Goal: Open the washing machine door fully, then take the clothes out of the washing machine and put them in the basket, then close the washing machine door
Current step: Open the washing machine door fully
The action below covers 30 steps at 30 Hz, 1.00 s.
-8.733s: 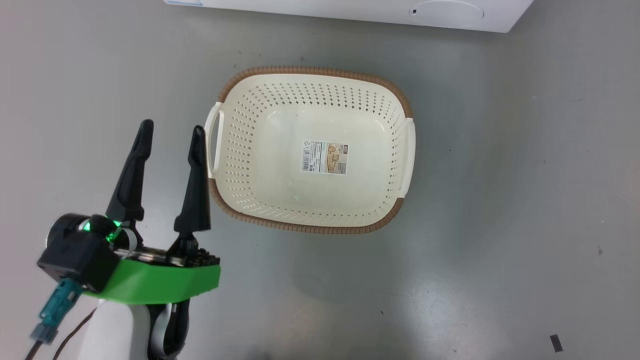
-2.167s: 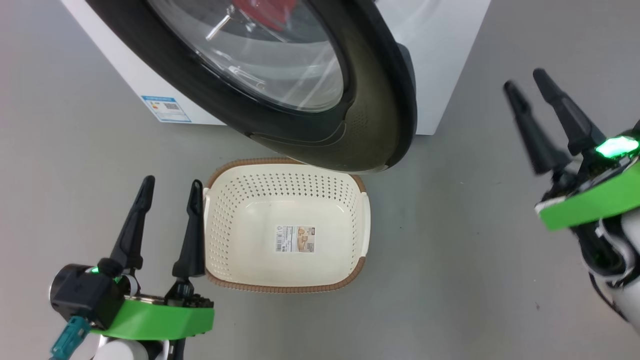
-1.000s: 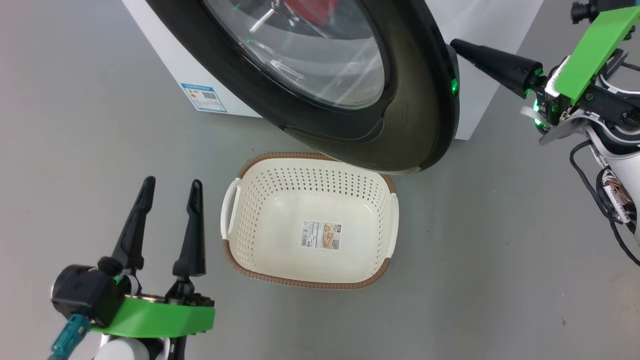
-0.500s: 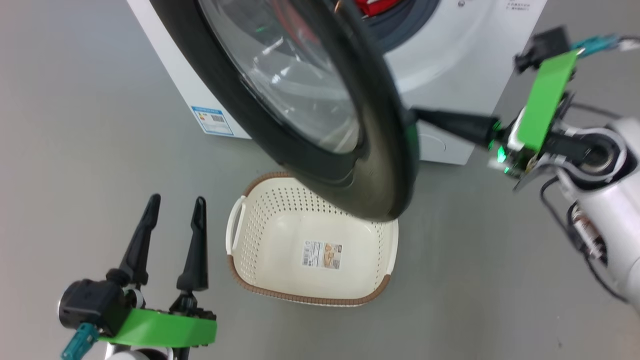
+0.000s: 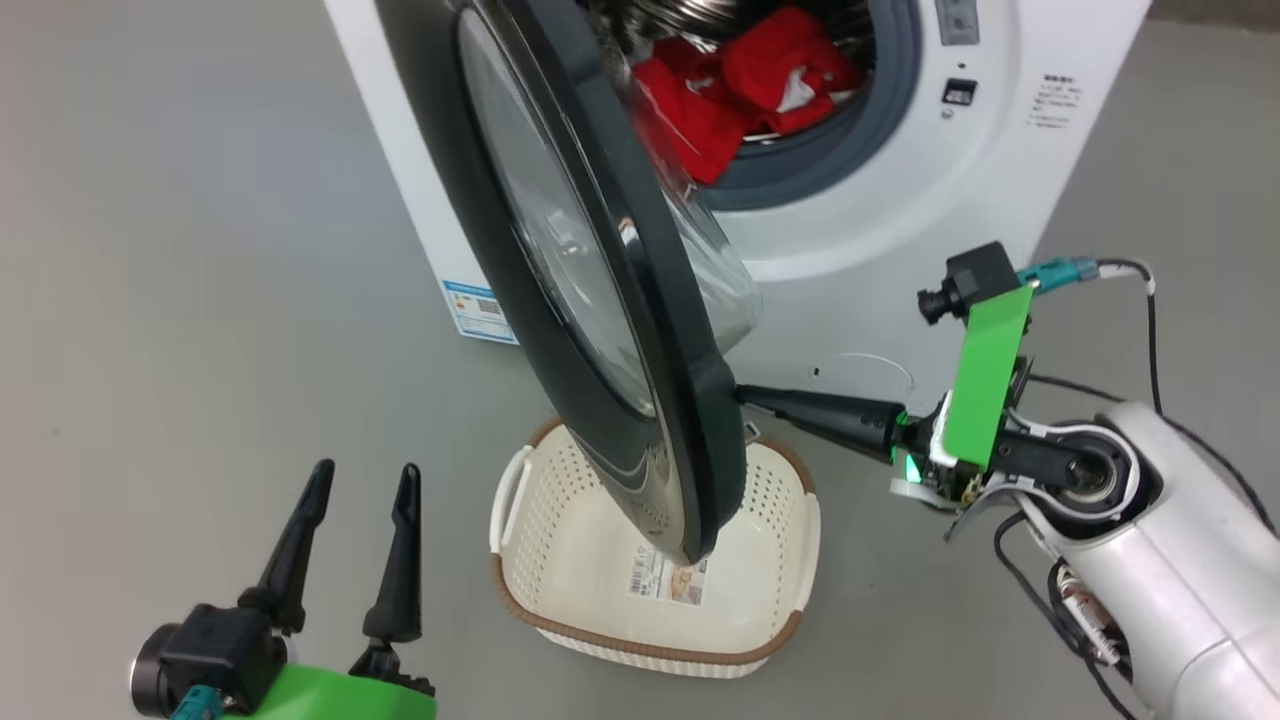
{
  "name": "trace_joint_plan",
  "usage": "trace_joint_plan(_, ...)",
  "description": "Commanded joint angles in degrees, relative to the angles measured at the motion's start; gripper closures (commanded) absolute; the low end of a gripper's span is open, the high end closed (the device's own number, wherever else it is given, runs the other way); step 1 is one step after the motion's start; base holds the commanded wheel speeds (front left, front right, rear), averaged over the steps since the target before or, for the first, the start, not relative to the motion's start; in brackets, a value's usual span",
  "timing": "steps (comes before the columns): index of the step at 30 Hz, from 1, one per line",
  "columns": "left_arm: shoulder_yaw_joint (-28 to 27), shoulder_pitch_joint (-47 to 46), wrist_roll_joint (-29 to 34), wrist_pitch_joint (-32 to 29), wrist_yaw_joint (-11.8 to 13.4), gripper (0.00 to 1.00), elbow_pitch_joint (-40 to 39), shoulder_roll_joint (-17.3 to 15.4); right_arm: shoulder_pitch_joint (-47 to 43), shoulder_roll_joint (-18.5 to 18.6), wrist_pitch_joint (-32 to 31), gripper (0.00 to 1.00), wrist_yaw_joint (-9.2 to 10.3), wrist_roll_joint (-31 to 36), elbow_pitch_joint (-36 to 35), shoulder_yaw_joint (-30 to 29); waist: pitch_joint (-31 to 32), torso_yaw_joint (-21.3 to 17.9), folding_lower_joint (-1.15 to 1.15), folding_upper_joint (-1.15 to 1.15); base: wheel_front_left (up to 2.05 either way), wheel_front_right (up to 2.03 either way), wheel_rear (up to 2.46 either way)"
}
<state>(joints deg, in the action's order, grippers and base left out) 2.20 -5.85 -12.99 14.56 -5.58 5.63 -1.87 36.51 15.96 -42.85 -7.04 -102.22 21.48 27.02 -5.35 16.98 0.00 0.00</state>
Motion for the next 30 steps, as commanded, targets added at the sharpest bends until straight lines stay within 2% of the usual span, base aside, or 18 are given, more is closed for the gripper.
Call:
trace_joint_plan(1,-1.97,-0.05,0.96,0.44,-0.29,0.00,-0.65,-1.01,-0.98,-1.87,0.75,1.00,-0.45,1.32,-2.10,-0.37,2.36,2.69,0.00,0.00,0.00,0.00,0.00)
trace_joint_plan(11,-1.80,0.62,1.17,0.44,-0.70,0.00,1.40,-1.46,-3.14,-5.03,3.77,1.00,-0.45,4.52,-1.64,-5.26,4.31,8.27,0.00,0.00,0.00,0.00,0.00)
trace_joint_plan(16,-1.85,0.86,1.12,0.44,-0.81,0.00,1.74,-1.66,-4.15,-6.52,2.85,1.00,-0.45,5.44,0.62,-6.67,4.81,10.85,0.00,0.00,0.00,0.00,0.00)
trace_joint_plan(30,-2.22,0.83,1.05,0.44,-0.73,0.00,1.97,-2.07,-4.37,-10.09,0.51,1.00,-0.45,7.50,2.07,-7.52,5.03,12.81,0.00,0.00,0.00,0.00,0.00)
